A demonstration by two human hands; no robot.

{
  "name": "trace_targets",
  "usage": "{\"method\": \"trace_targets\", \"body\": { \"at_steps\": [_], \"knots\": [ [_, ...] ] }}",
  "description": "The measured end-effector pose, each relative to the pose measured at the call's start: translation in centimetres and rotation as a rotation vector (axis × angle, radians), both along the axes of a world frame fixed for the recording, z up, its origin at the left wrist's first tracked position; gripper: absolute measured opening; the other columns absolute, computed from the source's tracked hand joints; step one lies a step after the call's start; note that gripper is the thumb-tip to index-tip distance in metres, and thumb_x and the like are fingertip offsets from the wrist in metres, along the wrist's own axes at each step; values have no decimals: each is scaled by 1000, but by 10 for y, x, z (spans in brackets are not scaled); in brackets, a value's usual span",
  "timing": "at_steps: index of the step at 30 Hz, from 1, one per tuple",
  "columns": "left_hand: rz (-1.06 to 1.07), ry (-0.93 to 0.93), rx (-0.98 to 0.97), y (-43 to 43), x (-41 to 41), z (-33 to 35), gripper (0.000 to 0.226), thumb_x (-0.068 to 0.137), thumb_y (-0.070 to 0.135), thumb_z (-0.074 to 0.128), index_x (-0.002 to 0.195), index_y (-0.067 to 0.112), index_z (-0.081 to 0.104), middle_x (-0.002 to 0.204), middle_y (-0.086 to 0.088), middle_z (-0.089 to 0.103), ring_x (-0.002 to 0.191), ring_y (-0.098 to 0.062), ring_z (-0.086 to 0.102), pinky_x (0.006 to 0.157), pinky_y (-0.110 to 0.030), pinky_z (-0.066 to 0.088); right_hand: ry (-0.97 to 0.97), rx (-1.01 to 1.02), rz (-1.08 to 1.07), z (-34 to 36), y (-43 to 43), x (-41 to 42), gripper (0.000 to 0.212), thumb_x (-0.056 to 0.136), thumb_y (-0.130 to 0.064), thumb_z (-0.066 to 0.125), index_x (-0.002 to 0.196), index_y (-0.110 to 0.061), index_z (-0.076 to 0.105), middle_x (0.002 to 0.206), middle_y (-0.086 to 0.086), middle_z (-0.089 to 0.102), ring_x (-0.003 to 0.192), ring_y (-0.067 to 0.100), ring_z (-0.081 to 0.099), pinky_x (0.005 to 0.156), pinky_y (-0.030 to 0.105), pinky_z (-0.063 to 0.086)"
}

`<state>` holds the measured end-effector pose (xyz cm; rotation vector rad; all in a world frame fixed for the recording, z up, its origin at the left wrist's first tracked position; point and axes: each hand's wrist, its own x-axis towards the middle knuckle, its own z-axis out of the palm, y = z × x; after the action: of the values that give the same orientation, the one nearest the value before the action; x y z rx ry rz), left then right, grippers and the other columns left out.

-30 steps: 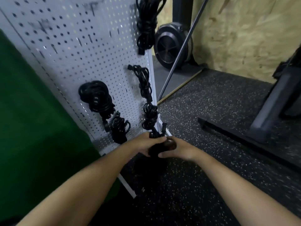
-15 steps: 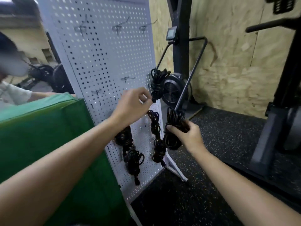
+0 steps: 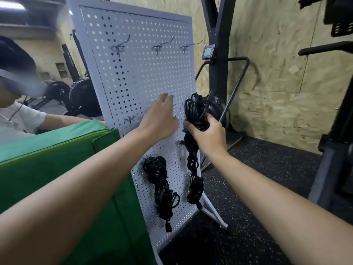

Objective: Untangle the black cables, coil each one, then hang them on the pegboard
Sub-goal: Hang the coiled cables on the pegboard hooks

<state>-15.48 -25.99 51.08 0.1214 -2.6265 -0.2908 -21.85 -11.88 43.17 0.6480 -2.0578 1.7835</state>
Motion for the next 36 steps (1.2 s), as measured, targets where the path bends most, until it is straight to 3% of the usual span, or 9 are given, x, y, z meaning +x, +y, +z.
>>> {"method": "trace_targets", "body": {
  "at_steps": [4,8,12,16,20,24,28,32,36],
  "knots": [
    [-1,-96,-11,-3,-12,-5,74,94,-1,51,161,-2,20,167,-17,24,153,-35,29,122,-41,31,3,2,-37,14,-15,-13,42,85,-44,83,118,-21,72,96,-12,69,95,10,65,81,22,48],
    [17,-144,21,-24,-24,-19,80,97,2,50,164,-1,7,173,-16,10,160,-32,12,129,-40,19,5,44,-14,20,-25,-24,32,86,-42,82,111,-25,71,89,-21,67,85,-3,64,71,10,48],
    [15,-95,79,-29,-29,-28,84,94,-5,47,166,6,4,175,-11,2,162,-25,3,129,-38,15,9,64,-3,21,-35,-32,29,86,-41,82,108,-26,70,90,-19,69,84,-4,64,69,5,46],
    [-12,-49,118,-30,-33,-30,88,93,-6,45,167,12,2,175,-6,1,161,-23,7,125,-39,22,31,72,21,17,-43,-35,32,86,-37,82,114,-24,72,93,-17,71,85,-11,61,66,-1,43],
    [-14,10,194,-34,-39,-30,79,94,-3,45,166,10,15,172,-10,20,159,-28,19,126,-42,23,25,89,41,14,-50,-37,38,84,-38,85,116,-23,72,99,-11,73,88,-2,64,71,2,45],
    [-25,26,251,-36,-36,-30,81,96,-2,47,167,12,10,172,-9,21,156,-30,25,123,-42,29,61,28,23,12,-56,-36,35,83,-33,87,113,-21,73,99,-10,74,88,-10,62,71,1,42],
    [-22,64,273,-37,-34,-30,84,94,-1,48,167,13,11,170,-10,27,155,-29,29,120,-41,31,119,-21,-27,10,-64,-33,37,79,-32,88,113,-23,73,99,-8,75,91,3,67,76,8,47],
    [-15,36,250,-36,-32,-31,85,94,-1,48,168,16,9,170,-10,27,153,-31,32,120,-46,36,193,-112,-102,10,-67,-33,33,81,-33,86,110,-23,73,99,-6,73,92,3,67,80,10,48],
    [-1,59,306,-35,-33,-30,87,93,-2,50,167,15,8,161,-8,44,141,-30,47,103,-39,44,180,-51,-94,13,-67,-38,34,80,-36,86,110,-25,73,99,-8,73,93,4,67,81,15,50]
  ]
}}
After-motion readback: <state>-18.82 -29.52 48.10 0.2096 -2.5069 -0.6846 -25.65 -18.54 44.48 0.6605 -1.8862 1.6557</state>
